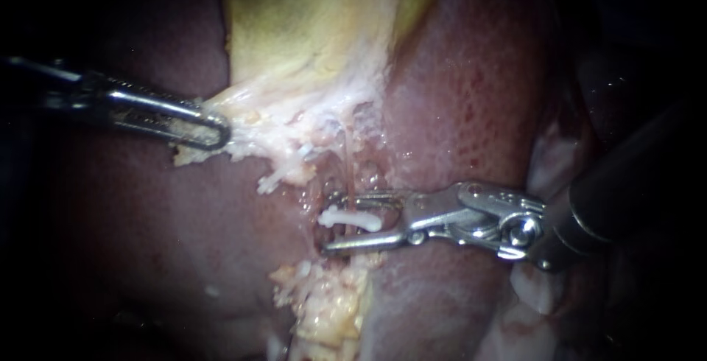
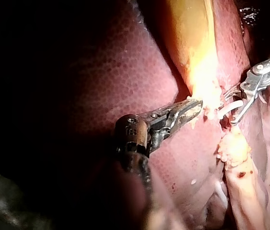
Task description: Going back first clip right tube
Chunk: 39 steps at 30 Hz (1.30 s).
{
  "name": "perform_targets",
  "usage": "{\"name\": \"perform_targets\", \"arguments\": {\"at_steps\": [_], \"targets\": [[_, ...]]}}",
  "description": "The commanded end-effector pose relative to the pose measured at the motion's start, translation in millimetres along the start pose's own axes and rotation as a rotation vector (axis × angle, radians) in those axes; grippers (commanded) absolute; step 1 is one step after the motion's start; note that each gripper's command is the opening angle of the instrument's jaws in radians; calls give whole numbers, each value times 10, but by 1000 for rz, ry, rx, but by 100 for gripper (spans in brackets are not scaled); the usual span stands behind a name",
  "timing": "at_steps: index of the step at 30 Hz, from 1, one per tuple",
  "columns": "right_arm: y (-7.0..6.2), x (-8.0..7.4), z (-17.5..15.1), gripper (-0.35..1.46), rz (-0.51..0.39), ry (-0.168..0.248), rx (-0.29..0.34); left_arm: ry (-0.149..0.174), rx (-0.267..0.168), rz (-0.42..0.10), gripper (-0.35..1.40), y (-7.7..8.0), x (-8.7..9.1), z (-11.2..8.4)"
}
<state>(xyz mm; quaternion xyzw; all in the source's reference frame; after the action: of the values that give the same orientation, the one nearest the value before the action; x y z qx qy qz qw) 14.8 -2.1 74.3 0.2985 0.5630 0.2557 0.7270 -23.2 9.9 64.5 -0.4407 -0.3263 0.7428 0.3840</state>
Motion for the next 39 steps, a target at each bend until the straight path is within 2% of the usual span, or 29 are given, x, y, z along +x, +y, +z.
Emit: {"name": "perform_targets", "arguments": {"at_steps": [1, 4, 6, 12, 16, 19, 24, 27, 33, 39], "targets": [[-1, 0, -1, 49, 1, 0, 0, 0, 0, 0, -35, 0, 0, 0], [-1, 0, -3, 49, -5, -1, 2, 0, 0, 0, -35, 1, 0, 0], [-3, -1, -7, 49, -41, -1, 2, 0, 0, 0, -35, 1, 0, -1], [-7, -8, -39, 50, -293, -17, 7, -1, -1, 0, -35, 1, -1, -3], [-7, -4, -61, 50, -399, -79, -1, -1, -1, 0, -35, 1, -1, -3], [-8, 6, -78, 50, -459, -121, -15, 0, -1, 0, -35, 2, -1, -3], [-13, 29, -108, 50, -481, -123, -39, 0, -1, 0, -35, 2, -2, -3], [-16, 37, -123, 50, -489, -122, -44, -1, -1, 0, -35, 2, -2, -4], [-17, 44, -141, 50, -489, -122, -39, 0, 0, 0, -35, 2, -1, -3], [-17, 44, -142, 50, -489, -122, -39, 1, 2, 1, -35, 2, -3, 1]]}}
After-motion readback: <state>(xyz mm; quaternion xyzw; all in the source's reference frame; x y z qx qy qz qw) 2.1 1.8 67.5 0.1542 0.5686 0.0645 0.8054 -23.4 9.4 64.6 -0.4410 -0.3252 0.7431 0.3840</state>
